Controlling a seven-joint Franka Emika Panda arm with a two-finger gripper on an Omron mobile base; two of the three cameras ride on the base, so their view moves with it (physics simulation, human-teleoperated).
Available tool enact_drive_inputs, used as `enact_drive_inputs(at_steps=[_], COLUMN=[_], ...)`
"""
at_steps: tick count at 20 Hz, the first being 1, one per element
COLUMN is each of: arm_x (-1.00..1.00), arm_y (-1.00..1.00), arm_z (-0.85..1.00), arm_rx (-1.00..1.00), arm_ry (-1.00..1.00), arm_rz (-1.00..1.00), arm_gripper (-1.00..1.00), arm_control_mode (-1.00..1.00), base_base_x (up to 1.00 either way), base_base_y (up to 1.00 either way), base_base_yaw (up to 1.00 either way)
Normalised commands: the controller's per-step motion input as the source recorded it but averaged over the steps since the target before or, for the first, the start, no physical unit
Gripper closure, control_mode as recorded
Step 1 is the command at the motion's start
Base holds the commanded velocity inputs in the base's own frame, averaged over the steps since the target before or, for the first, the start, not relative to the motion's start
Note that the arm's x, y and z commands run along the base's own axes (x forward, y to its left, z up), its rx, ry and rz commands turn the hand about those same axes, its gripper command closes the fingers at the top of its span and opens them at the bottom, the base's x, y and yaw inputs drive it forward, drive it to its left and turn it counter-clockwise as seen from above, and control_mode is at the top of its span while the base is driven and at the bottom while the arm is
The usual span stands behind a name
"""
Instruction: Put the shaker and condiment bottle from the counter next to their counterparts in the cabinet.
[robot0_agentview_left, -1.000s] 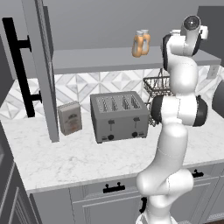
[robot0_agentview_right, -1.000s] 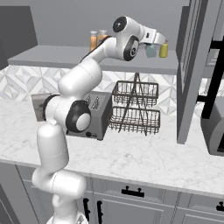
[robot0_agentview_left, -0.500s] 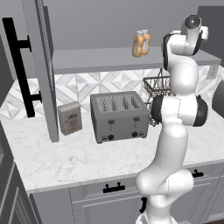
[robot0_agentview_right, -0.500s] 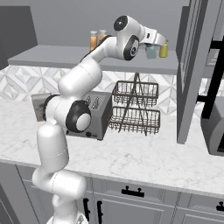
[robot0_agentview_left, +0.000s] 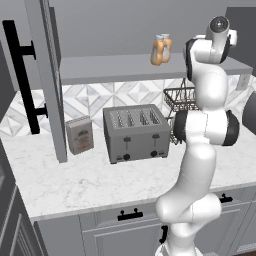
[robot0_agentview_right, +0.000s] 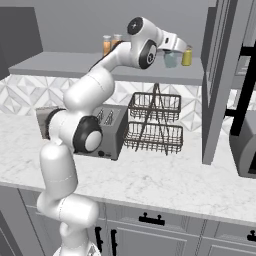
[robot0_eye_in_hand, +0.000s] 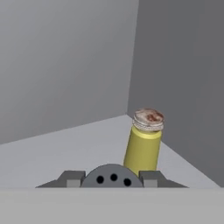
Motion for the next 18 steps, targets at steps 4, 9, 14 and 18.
enact_drive_inputs(at_steps=[4, 9, 14, 18], arm_x=[0.04, 0.03, 0.07, 0.09], arm_y=[0.15, -0.07, -0.12, -0.05], arm_z=[-0.2, -0.19, -0.17, -0.05], arm_rx=[0.0, 0.0, 0.0, 0.0], arm_ry=[0.02, 0.02, 0.01, 0.0], arm_rz=[0.0, 0.0, 0.0, 0.0], arm_gripper=[-1.0, -1.0, -1.0, -1.0], arm_control_mode=[-1.0, -1.0, -1.0, -1.0], base_base_x=[0.0, 0.0, 0.0, 0.0], base_base_y=[0.0, 0.0, 0.0, 0.0], base_base_yaw=[0.0, 0.0, 0.0, 0.0])
